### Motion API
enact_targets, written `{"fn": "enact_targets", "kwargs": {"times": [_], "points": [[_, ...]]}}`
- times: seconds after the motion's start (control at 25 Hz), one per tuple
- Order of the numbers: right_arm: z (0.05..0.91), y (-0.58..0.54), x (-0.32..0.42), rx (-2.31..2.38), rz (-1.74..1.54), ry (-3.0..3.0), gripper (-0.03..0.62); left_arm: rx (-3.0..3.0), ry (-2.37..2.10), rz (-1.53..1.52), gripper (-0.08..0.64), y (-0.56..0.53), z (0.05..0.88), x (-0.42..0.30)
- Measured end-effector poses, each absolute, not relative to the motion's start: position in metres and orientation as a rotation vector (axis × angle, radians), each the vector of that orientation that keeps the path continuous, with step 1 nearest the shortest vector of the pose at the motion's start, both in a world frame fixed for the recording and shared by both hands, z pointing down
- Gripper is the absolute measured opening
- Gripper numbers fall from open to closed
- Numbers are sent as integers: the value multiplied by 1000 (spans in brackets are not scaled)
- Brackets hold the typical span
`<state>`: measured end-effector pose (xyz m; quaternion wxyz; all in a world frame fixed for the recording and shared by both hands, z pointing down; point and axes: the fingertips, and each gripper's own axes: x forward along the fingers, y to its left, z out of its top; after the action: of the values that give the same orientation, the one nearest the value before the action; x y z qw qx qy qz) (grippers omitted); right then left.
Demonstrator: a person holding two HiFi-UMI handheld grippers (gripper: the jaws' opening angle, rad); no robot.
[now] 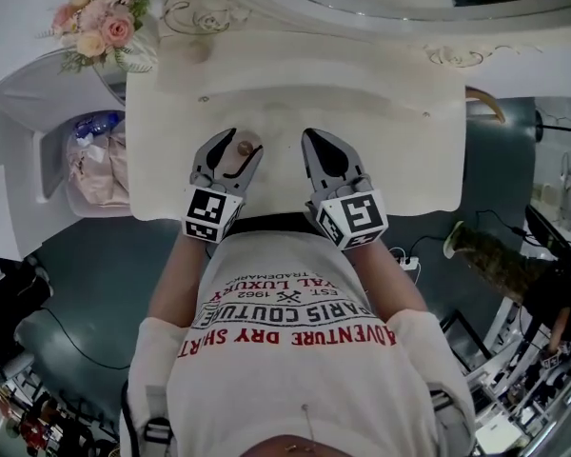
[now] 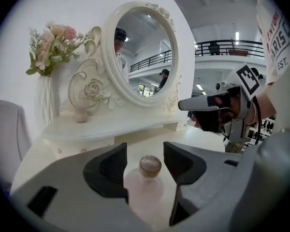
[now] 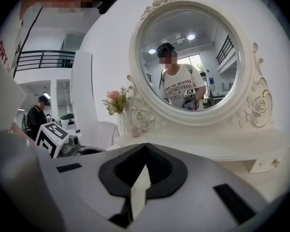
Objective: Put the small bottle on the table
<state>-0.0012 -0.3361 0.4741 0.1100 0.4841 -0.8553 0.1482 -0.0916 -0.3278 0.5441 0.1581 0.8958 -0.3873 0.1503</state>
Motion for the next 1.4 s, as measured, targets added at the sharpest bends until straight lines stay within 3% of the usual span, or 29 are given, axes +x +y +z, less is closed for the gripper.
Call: {"fn": "enact_targets", "kwargs": {"times": [0.28,0.4,0.52,1.4], "points": [[439,-332,-9,1469,379,-2538,0,2636,-1136,425,196,-326,487,-110],[427,-329,-11,1490,350,-2550,-2,2666,-1194,431,61,-325,466,-119],[416,-327,-12,1517,323,-2560,-1,2705,-1239,389,13,-325,442,-126],[365,-310,-42,1499,83,-2623,-2,2824,-1313,323,8,-313,366,-183]]}}
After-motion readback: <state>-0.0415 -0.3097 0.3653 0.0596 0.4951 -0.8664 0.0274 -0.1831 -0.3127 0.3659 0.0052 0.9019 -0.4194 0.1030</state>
